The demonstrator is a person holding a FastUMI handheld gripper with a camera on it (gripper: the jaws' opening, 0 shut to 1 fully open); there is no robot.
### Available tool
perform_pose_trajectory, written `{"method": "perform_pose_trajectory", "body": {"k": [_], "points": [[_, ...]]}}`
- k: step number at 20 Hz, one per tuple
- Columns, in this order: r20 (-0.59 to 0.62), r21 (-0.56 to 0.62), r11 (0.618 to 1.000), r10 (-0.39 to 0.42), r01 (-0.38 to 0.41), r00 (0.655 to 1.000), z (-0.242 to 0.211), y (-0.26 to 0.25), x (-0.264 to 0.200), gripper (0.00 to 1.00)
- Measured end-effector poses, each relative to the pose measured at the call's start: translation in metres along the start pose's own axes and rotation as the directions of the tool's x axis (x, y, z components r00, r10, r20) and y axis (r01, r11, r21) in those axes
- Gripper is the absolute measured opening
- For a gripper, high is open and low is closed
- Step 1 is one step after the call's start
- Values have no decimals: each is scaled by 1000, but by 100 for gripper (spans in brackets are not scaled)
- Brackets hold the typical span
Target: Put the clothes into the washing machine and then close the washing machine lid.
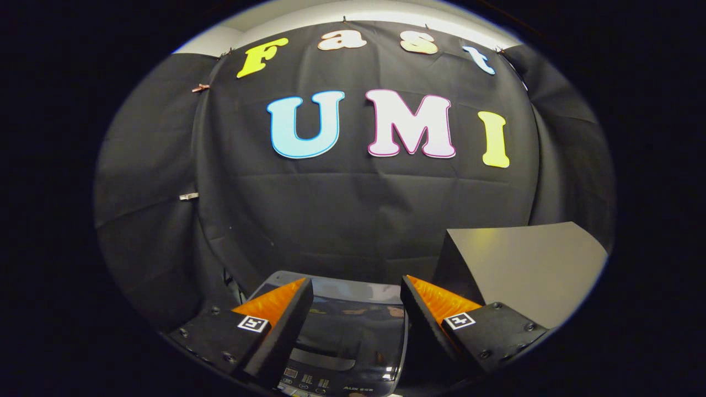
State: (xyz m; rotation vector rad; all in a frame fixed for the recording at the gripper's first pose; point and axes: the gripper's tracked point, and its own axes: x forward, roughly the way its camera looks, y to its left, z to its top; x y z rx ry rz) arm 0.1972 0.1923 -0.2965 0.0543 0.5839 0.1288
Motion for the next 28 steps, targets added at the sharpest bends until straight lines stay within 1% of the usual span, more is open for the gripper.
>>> {"method": "perform_pose_trajectory", "body": {"k": [4, 10, 12, 14, 18, 24, 27, 28], "points": [[58, 4, 998, 55, -55, 997, 19, 5, -29, 99], [130, 40, 998, 48, -54, 990, 57, -18, -84, 99], [165, 26, 998, 45, -50, 985, 71, -27, -105, 99], [190, 6, 1000, 21, -23, 982, 83, -45, -126, 99], [296, 27, 998, 38, -48, 955, 123, -68, -182, 99], [399, -10, 997, -61, 70, 915, 150, -126, -256, 99], [441, -26, 998, -35, 52, 897, 153, -126, -290, 99], [446, -34, 998, -38, 59, 894, 148, -132, -298, 98]]}}
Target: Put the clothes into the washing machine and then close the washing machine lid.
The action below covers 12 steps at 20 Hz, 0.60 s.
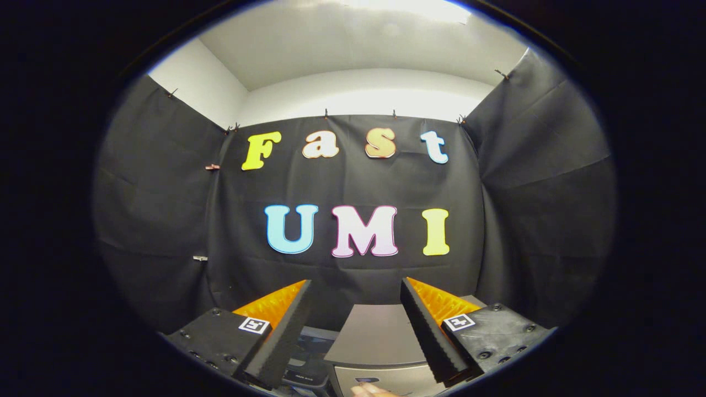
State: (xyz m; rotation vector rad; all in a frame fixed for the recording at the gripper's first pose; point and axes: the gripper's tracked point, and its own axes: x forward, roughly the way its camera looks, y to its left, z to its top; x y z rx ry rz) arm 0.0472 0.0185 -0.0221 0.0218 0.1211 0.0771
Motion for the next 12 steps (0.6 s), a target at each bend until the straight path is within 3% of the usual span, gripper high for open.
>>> {"method": "perform_pose_trajectory", "body": {"k": [12], "points": [[150, 16, 997, -72, 70, 986, 31, -33, -55, 98]]}}
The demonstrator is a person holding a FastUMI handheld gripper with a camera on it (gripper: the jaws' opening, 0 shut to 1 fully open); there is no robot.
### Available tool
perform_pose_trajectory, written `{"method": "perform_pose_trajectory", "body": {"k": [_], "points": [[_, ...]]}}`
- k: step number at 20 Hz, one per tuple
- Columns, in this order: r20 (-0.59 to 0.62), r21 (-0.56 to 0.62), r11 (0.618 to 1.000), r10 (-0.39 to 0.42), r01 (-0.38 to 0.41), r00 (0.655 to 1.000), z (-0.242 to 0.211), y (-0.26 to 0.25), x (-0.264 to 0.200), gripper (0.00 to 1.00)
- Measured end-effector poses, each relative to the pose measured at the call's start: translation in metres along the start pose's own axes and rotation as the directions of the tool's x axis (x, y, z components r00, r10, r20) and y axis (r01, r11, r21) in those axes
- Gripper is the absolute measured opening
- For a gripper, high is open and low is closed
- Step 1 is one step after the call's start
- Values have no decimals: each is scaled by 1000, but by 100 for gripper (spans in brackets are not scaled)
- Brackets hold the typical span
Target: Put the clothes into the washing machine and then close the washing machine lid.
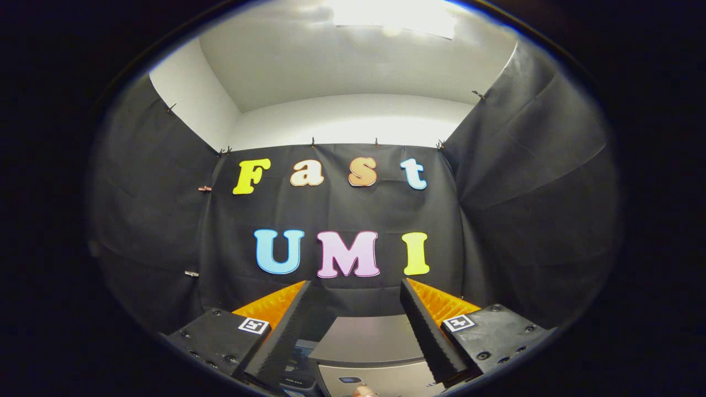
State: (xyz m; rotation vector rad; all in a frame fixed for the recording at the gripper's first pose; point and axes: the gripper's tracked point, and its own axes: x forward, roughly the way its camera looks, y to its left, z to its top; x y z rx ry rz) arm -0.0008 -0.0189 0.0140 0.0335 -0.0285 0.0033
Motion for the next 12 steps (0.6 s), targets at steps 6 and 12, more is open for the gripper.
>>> {"method": "perform_pose_trajectory", "body": {"k": [6, 12], "points": [[3, -14, 1000, 7, -7, 1000, 2, 6, 1, 98], [-12, -14, 1000, 8, -8, 1000, 1, 2, 4, 98]]}}
